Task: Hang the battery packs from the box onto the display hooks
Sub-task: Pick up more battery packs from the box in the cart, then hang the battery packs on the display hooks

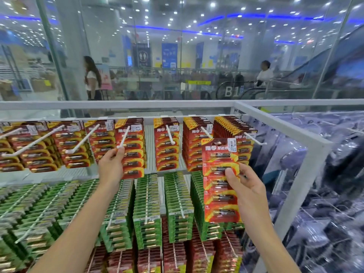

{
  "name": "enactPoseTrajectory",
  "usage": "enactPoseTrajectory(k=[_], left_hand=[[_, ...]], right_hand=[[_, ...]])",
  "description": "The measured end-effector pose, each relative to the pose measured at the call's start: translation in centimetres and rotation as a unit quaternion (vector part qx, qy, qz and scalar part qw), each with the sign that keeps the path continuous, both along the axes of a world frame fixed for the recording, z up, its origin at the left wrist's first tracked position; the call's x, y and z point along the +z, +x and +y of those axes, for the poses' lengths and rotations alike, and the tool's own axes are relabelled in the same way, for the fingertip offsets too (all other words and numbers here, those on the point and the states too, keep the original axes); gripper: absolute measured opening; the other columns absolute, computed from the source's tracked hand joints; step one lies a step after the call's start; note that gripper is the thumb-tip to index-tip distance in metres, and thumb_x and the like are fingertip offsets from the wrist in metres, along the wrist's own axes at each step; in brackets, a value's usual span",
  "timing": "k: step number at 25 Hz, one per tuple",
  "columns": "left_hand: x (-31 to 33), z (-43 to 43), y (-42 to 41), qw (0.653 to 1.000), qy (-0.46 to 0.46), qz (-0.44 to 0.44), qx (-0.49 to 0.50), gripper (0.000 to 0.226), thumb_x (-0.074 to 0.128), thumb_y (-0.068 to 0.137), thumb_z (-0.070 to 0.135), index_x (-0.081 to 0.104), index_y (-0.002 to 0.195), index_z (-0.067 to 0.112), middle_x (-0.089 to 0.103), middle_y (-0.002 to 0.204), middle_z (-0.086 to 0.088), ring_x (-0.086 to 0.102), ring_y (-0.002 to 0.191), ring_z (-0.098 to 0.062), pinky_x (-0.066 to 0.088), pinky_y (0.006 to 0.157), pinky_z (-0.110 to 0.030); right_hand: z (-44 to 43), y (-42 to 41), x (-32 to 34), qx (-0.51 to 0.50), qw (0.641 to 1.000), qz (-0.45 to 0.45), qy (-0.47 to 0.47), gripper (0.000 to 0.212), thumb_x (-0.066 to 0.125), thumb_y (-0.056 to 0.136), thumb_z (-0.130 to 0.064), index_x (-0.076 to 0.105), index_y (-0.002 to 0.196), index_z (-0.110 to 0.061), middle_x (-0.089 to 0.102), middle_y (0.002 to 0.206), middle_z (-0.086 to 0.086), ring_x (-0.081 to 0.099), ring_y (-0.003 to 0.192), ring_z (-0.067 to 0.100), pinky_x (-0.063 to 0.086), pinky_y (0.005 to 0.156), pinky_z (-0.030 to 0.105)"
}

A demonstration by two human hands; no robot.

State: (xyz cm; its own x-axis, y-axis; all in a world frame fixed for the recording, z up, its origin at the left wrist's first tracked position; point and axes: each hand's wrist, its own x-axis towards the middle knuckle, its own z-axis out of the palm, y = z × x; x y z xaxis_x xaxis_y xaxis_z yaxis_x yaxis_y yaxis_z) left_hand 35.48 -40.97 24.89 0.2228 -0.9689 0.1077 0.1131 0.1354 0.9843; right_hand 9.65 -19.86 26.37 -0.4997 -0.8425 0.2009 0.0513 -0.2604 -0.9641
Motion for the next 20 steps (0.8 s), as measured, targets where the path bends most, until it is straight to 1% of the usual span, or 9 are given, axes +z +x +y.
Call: enactPoseTrajectory(k=[2, 4, 5, 8, 10, 14, 16, 18, 20], left_hand=[[-0.4, 0.0, 0.0, 1.000, 0.002, 0.002, -0.001, 0.012, 0.059, 0.105, 0.033, 0.068, 0.099, 0.028, 0.077, 0.101, 0.000, 0.077, 0.085, -0.019, 0.061, 0.070, -0.037], [-0.7, 0.1, 0.1, 1.000, -0.001, 0.008, -0.003, 0.010, 0.061, 0.105, 0.031, 0.068, 0.099, 0.027, 0.077, 0.101, -0.001, 0.077, 0.086, -0.019, 0.062, 0.073, -0.039], [-0.8, 0.1, 0.1, 1.000, -0.003, 0.009, -0.002, 0.010, 0.061, 0.104, 0.031, 0.069, 0.099, 0.026, 0.077, 0.101, -0.001, 0.077, 0.087, -0.019, 0.062, 0.072, -0.038], [-0.8, 0.1, 0.3, 1.000, -0.012, 0.003, 0.011, 0.010, 0.060, 0.105, 0.030, 0.068, 0.102, 0.026, 0.077, 0.101, 0.002, 0.077, 0.088, -0.018, 0.060, 0.069, -0.034], [-0.7, 0.3, 0.3, 1.000, -0.014, 0.003, 0.018, 0.009, 0.060, 0.105, 0.029, 0.067, 0.108, 0.023, 0.076, 0.103, 0.002, 0.076, 0.090, -0.018, 0.059, 0.069, -0.033], [-0.9, 0.5, 0.1, 1.000, -0.011, -0.015, 0.018, 0.020, 0.059, 0.106, 0.025, 0.064, 0.123, 0.017, 0.073, 0.105, 0.002, 0.074, 0.091, -0.016, 0.060, 0.072, -0.033], [-1.1, 0.4, 0.0, 0.999, -0.012, -0.042, 0.013, 0.030, 0.059, 0.106, 0.026, 0.062, 0.133, 0.014, 0.071, 0.111, 0.002, 0.072, 0.100, -0.019, 0.062, 0.083, -0.040], [-1.5, 0.2, 0.2, 0.997, -0.012, -0.071, 0.012, 0.038, 0.060, 0.105, 0.029, 0.058, 0.140, 0.015, 0.069, 0.120, 0.000, 0.070, 0.109, -0.021, 0.060, 0.093, -0.044], [-1.7, 0.6, 0.5, 0.996, -0.013, -0.083, 0.008, 0.043, 0.063, 0.104, 0.029, 0.055, 0.144, 0.017, 0.066, 0.128, 0.000, 0.067, 0.114, -0.020, 0.058, 0.097, -0.044]], right_hand=[[-0.3, 0.0, -0.1, -0.012, 1.000, -0.001, 0.005, 0.029, 0.065, 0.097, -0.036, 0.066, 0.123, -0.025, 0.078, 0.107, 0.000, 0.076, 0.097, 0.025, 0.063, 0.079, 0.045], [-1.0, 0.0, -0.3, -0.015, 1.000, 0.016, 0.018, 0.039, 0.069, 0.093, -0.049, 0.065, 0.126, -0.031, 0.076, 0.115, -0.003, 0.074, 0.106, 0.025, 0.060, 0.090, 0.054], [-1.5, 0.0, 0.0, -0.017, 0.999, 0.027, 0.030, 0.038, 0.069, 0.093, -0.051, 0.066, 0.125, -0.032, 0.076, 0.114, -0.003, 0.074, 0.105, 0.025, 0.060, 0.090, 0.055], [-4.8, -0.4, 1.0, -0.010, 0.998, 0.036, 0.057, 0.018, 0.062, 0.102, -0.036, 0.068, 0.114, -0.025, 0.079, 0.098, -0.001, 0.078, 0.085, 0.025, 0.064, 0.076, 0.051], [-7.9, -0.6, 1.6, -0.019, 0.995, 0.056, 0.082, 0.016, 0.059, 0.104, -0.034, 0.067, 0.111, -0.022, 0.078, 0.098, 0.003, 0.078, 0.081, 0.025, 0.064, 0.073, 0.050], [-12.8, -1.6, 0.3, -0.026, 0.992, 0.073, 0.101, 0.022, 0.058, 0.102, -0.042, 0.068, 0.108, -0.024, 0.076, 0.101, 0.013, 0.075, 0.086, 0.032, 0.062, 0.080, 0.055], [-13.7, -1.8, -0.7, -0.026, 0.992, 0.083, 0.093, 0.033, 0.058, 0.100, -0.050, 0.067, 0.113, -0.021, 0.076, 0.103, 0.007, 0.076, 0.085, 0.023, 0.063, 0.079, 0.047], [-13.8, -1.9, -1.4, -0.036, 0.989, 0.097, 0.104, 0.059, 0.059, 0.090, -0.069, 0.064, 0.122, -0.021, 0.074, 0.110, -0.001, 0.073, 0.097, 0.019, 0.060, 0.089, 0.049], [-13.5, -2.0, -1.9, -0.040, 0.988, 0.105, 0.103, 0.055, 0.059, 0.093, -0.065, 0.061, 0.125, -0.020, 0.071, 0.115, -0.004, 0.069, 0.105, 0.018, 0.057, 0.094, 0.048]])
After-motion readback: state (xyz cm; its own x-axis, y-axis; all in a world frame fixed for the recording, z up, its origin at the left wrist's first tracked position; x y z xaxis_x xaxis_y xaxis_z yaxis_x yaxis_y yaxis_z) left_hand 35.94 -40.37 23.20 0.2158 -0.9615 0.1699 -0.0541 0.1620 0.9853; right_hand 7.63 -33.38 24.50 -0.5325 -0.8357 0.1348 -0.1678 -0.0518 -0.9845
